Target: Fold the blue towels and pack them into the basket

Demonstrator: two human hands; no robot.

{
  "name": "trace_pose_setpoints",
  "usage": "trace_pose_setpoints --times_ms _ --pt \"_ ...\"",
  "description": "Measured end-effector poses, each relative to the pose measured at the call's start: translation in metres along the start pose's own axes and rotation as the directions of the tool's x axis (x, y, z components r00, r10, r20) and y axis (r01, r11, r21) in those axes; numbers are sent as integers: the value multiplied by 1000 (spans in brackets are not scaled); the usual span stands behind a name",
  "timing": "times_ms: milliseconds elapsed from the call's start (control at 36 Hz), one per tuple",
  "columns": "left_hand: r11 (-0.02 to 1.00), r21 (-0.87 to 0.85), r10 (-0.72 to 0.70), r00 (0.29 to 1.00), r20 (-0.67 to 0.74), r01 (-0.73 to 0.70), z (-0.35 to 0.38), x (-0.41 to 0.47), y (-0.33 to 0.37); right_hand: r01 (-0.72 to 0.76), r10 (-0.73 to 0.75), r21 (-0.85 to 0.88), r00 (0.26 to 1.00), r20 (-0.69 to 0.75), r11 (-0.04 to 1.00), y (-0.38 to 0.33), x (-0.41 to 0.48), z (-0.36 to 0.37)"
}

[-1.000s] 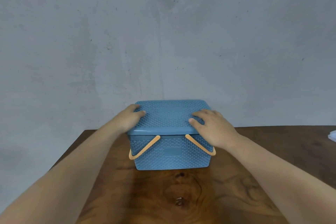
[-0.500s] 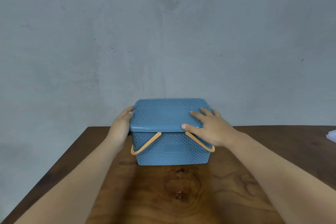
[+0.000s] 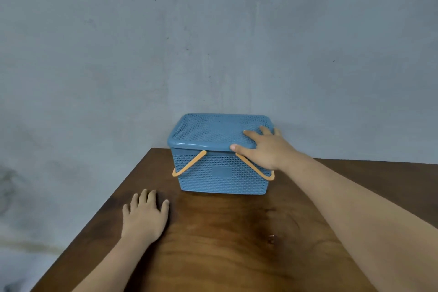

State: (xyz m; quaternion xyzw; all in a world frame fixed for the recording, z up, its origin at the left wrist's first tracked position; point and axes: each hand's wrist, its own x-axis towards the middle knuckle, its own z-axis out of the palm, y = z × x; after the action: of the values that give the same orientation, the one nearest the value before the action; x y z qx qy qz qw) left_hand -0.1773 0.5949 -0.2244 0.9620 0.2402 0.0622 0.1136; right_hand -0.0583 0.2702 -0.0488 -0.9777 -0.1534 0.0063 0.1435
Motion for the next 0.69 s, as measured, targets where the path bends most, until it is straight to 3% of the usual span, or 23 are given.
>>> trace_pose_setpoints --times_ms 361,694 --pt "999 31 30 999 -29 -29 7 4 -3 39 -40 -56 999 -19 998 -120 73 41" --pt "998 12 54 999 -7 -54 11 7 -7 44 -48 -82 998 -43 996 -148 91 56"
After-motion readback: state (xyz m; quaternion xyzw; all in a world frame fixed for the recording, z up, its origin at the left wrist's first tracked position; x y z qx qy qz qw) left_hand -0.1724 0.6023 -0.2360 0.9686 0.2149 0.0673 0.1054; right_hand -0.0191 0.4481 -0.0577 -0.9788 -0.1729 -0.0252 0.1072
